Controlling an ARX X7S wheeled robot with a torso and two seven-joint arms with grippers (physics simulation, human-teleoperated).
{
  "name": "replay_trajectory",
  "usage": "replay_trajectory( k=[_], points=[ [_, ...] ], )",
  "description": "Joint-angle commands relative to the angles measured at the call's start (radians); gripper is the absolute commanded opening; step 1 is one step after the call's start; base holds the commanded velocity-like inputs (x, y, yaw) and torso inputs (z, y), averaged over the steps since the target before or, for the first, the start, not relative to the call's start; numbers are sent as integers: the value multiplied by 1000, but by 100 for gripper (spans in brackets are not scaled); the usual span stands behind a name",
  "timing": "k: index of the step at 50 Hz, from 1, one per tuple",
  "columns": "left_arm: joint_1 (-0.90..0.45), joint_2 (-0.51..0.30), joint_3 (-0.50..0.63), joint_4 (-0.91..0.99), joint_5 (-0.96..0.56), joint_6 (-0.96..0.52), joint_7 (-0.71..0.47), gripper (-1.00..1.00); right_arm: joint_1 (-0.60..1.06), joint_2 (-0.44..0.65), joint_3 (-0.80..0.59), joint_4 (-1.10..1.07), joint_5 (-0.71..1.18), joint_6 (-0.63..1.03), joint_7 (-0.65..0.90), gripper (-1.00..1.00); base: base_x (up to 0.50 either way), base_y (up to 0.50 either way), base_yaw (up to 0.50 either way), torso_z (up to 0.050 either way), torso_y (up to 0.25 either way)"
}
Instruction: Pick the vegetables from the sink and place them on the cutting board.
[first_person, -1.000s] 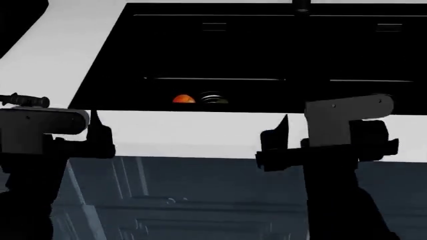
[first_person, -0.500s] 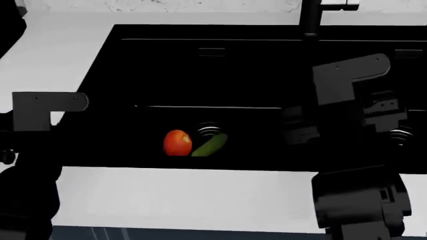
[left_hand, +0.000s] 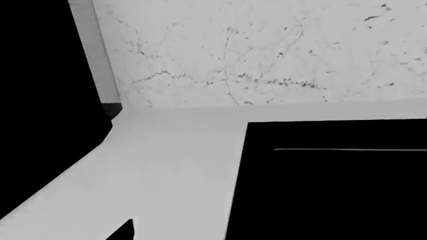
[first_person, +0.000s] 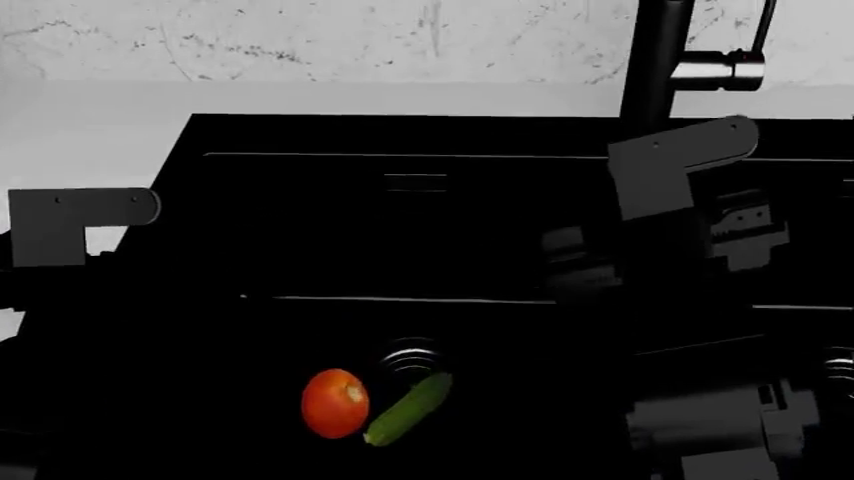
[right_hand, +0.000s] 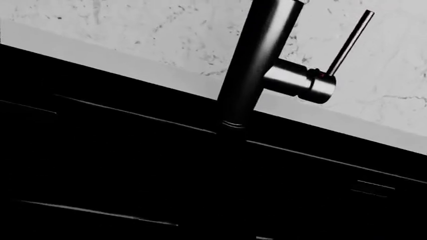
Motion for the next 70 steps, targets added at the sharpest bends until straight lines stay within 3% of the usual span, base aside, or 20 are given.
replay_trajectory(
  k=[1, 8, 12, 18, 21, 26, 28, 32, 36, 44, 54, 63, 68, 70],
  points=[
    [2, -6, 3, -4, -7, 1, -1, 100, -12, -1, -10, -31, 13, 14, -23, 100, 500, 0, 0, 0, 0],
    [3, -10, 11, 4, -13, -1, 11, 100, -21, -1, -35, -24, 28, -17, -83, 100, 500, 0, 0, 0, 0],
    [7, -23, 23, 30, -13, -11, 31, 100, -66, 49, -83, -210, 52, 79, -178, 100, 500, 0, 0, 0, 3],
    [116, -115, 130, 350, -106, -105, 318, 100, -158, 163, -199, -475, 92, 160, -353, 100, 0, 0, 1, 0, 0],
    [68, -133, 163, 356, -105, -145, 371, 100, -160, 200, -244, -525, 111, 172, -433, 100, 22, 4, 2, -17, 0],
    [-61, -182, 267, 352, -161, -228, 634, 100, -75, 270, -360, -568, 125, 226, -615, 100, 16, 6, 1, -12, 0],
    [-98, -186, 277, 334, -166, -235, 668, 100, -53, 272, -363, -566, 121, 241, -620, 100, 0, 5, 0, 0, 0],
    [-103, -262, 381, 403, -208, -308, 876, 100, -6, 296, -437, -588, 129, 296, -714, 100, 0, 5, 0, 0, 0],
    [-104, -318, 456, 387, -203, -262, 1025, 100, 45, 291, -515, -544, 114, 321, -778, 100, 0, 4, 1, 0, 0],
    [-84, -365, 569, 344, -134, -209, 1112, 100, 72, 265, -615, -424, 79, 271, -838, 100, 0, 3, 0, 0, 0],
    [-114, -365, 570, 303, -116, -160, 1117, 100, 121, 266, -614, -453, 59, 308, -821, 100, 0, 0, 0, -11, -215],
    [-149, -341, 590, 270, -89, -132, 1119, 100, 149, 243, -639, -426, 45, 279, -832, 100, 14, 7, 0, -13, -250],
    [-241, -291, 616, 212, -61, -159, 1138, 100, 161, 246, -633, -455, 48, 302, -832, 100, 9, 6, -4, -5, -100],
    [-271, -277, 657, 185, -8, -101, 1137, 100, 170, 241, -640, -449, 44, 299, -835, 100, 0, 0, -1, 0, 0]
  ],
)
